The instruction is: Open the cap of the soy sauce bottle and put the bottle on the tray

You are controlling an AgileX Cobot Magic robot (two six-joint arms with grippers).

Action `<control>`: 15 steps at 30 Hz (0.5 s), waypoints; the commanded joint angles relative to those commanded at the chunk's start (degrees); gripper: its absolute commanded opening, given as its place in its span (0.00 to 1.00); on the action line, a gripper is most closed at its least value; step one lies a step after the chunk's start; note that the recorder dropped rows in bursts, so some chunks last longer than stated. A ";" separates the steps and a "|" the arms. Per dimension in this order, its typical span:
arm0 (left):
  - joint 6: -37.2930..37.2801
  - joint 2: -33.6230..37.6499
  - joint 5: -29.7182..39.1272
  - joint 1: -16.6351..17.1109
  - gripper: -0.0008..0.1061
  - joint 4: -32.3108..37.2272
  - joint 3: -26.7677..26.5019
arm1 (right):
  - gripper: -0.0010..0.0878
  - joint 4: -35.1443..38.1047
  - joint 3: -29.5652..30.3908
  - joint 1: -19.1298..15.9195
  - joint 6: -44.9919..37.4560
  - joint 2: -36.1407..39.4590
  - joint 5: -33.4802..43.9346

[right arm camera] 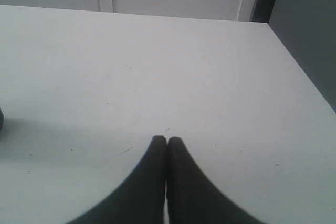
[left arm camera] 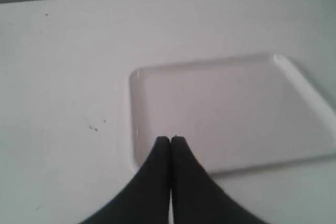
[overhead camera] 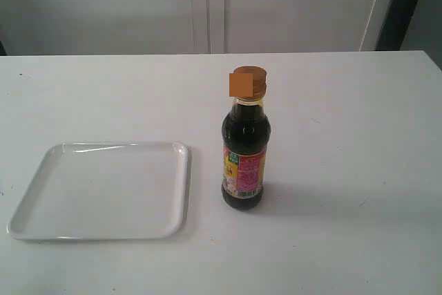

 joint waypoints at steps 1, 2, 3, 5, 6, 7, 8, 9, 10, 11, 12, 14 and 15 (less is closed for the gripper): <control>-2.01 0.00 -1.74 0.00 0.01 -1.59 0.00 | 0.01 0.00 0.00 0.00 0.00 0.00 0.00; -3.11 0.00 -2.96 0.00 0.01 -1.99 0.00 | 0.01 0.00 0.00 0.00 0.00 0.00 0.00; -3.99 0.00 -4.15 0.00 0.01 -2.12 0.00 | 0.01 0.00 0.00 0.00 0.00 0.00 0.00; -6.75 0.00 -8.55 0.00 0.01 -2.12 0.00 | 0.01 0.00 0.00 0.00 0.00 0.00 0.00; -7.75 0.00 -10.76 0.00 0.01 -2.12 0.00 | 0.01 0.00 0.00 0.00 0.00 0.00 0.00; -9.57 0.00 -14.43 0.00 0.01 -2.12 0.00 | 0.01 0.00 0.00 0.00 0.00 0.00 0.00; -11.42 0.00 -16.89 0.00 0.01 -2.12 0.00 | 0.01 0.00 0.00 0.00 0.00 0.00 0.00; -14.19 0.00 -18.72 0.00 0.01 -1.83 0.00 | 0.01 0.00 0.00 0.00 0.00 0.00 0.00; -16.28 0.00 -20.05 0.00 0.01 -0.49 0.00 | 0.01 0.00 0.00 0.00 0.00 0.00 0.00; -17.37 0.00 -20.06 0.00 0.01 0.47 0.00 | 0.01 0.00 0.00 0.00 0.00 0.00 0.00; -17.65 0.00 -19.90 0.00 0.01 1.51 -0.86 | 0.01 0.00 0.00 0.00 0.00 0.00 0.00; -17.65 0.09 -18.74 0.00 0.01 2.81 -2.62 | 0.01 0.00 0.00 0.00 0.00 0.00 0.00; -17.65 0.70 -17.98 0.00 0.01 3.50 -3.62 | 0.01 0.00 0.00 0.00 0.00 0.00 0.00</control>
